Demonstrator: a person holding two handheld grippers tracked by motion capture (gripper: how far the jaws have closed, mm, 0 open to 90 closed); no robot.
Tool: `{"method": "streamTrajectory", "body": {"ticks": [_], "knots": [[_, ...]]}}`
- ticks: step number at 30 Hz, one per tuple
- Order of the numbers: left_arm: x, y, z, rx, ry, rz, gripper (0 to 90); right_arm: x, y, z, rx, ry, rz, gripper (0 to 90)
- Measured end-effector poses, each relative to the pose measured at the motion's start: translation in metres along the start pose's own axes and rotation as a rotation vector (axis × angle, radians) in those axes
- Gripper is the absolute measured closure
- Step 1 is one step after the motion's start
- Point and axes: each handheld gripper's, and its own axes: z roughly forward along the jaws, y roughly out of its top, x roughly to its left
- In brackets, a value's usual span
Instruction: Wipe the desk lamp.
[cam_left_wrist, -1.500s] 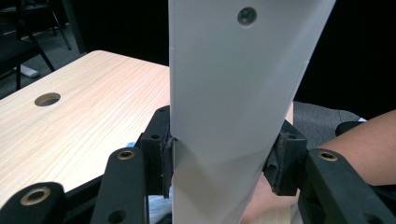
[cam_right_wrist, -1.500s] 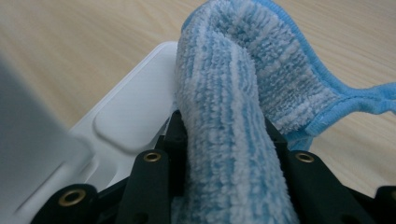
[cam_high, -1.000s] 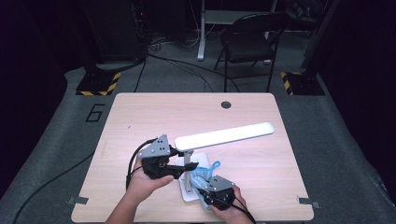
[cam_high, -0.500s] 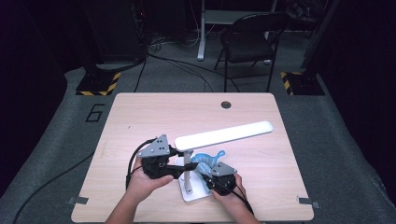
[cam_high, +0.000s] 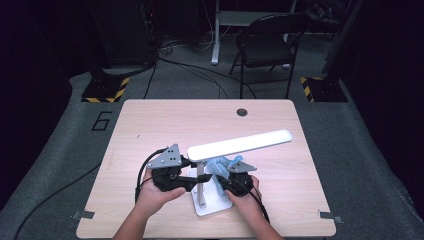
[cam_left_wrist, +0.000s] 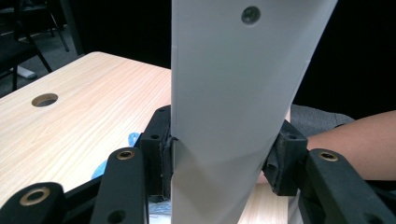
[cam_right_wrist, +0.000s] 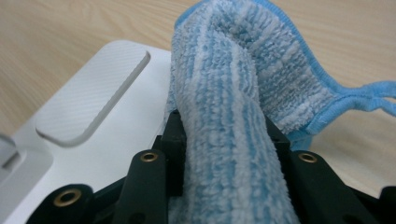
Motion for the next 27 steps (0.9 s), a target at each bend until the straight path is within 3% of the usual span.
{"method": "streamTrajectory", "body": {"ticks": [3,5,10,21,27], "knots": [[0.0,0.0,0.0,-0.006,-0.002,-0.001,51.7,0.002,0.001,0.0,0.005,-0.018,-0.023,63.1],[0.001,0.0,0.0,-0.007,-0.001,0.001,51.7,0.007,0.0,0.0,-0.01,-0.045,-0.068,63.5],[0.001,-0.001,0.0,-0.011,-0.001,0.002,51.5,0.006,-0.001,-0.001,-0.014,-0.038,-0.067,63.5],[0.005,-0.002,-0.008,0.002,-0.012,0.009,51.2,0.018,-0.007,-0.005,-0.037,-0.084,-0.108,64.2],[0.004,-0.002,-0.013,0.02,0.017,0.021,51.1,0.026,-0.01,-0.011,-0.021,-0.095,-0.138,64.3]]}}
